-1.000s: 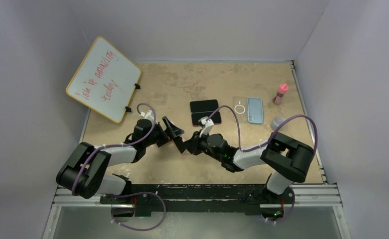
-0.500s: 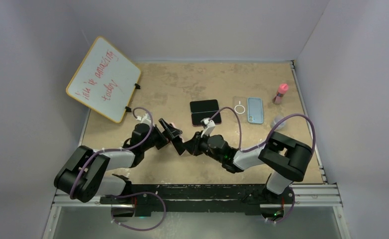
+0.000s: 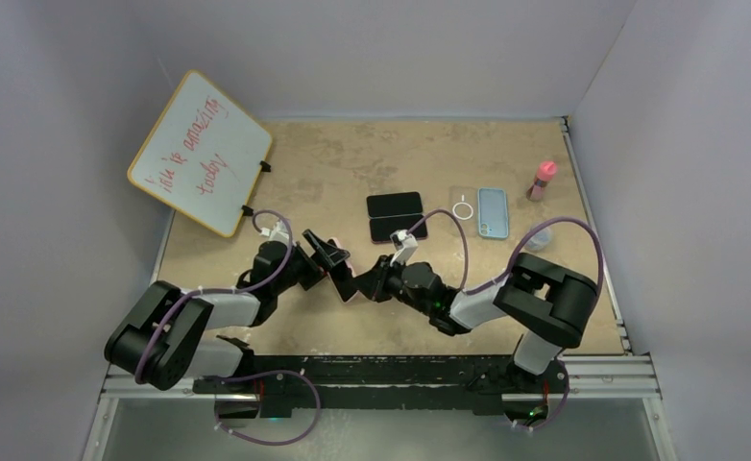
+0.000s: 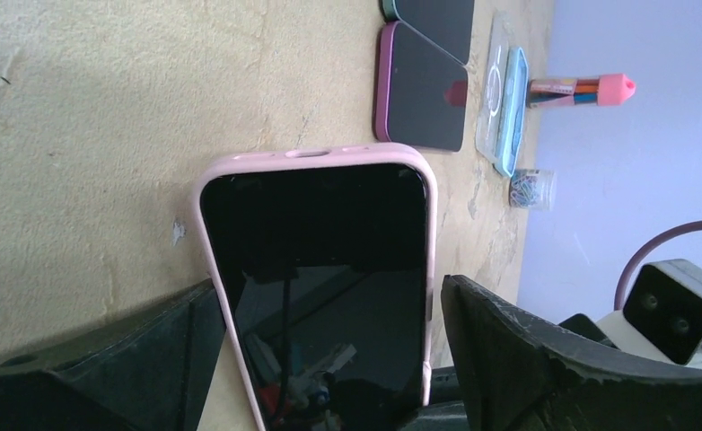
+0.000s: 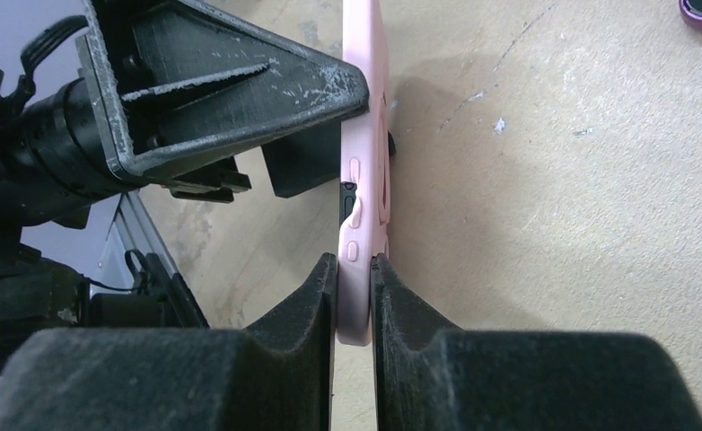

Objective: Take the phone out of the phone case
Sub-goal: Remove the phone case from the phone.

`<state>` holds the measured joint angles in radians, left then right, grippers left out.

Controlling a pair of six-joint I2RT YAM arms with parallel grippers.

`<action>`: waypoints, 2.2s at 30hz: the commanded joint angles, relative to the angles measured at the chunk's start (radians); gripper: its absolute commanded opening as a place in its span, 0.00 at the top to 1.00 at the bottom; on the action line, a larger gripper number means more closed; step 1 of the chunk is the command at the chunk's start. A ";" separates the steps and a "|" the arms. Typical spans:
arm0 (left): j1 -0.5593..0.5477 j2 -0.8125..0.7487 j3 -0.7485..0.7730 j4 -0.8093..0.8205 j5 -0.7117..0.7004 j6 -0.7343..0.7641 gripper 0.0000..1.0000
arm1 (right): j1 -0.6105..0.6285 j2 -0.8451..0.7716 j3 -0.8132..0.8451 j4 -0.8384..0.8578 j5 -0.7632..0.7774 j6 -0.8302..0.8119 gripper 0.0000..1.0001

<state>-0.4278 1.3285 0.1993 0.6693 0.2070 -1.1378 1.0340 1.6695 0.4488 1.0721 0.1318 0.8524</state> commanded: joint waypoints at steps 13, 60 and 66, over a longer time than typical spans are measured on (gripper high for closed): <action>-0.011 0.024 0.017 0.093 0.008 0.012 0.55 | 0.007 -0.037 0.010 0.056 -0.113 -0.157 0.88; -0.011 -0.088 0.191 -0.117 0.256 0.227 1.00 | -0.025 -0.126 0.043 -0.048 -0.461 -0.656 0.99; -0.011 -0.079 0.207 -0.130 0.285 0.240 1.00 | -0.025 -0.133 0.093 -0.067 -0.570 -0.748 1.00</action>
<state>-0.4252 1.2472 0.3340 0.4789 0.3847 -0.8658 0.9852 1.5494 0.4442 0.9131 -0.2428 0.2531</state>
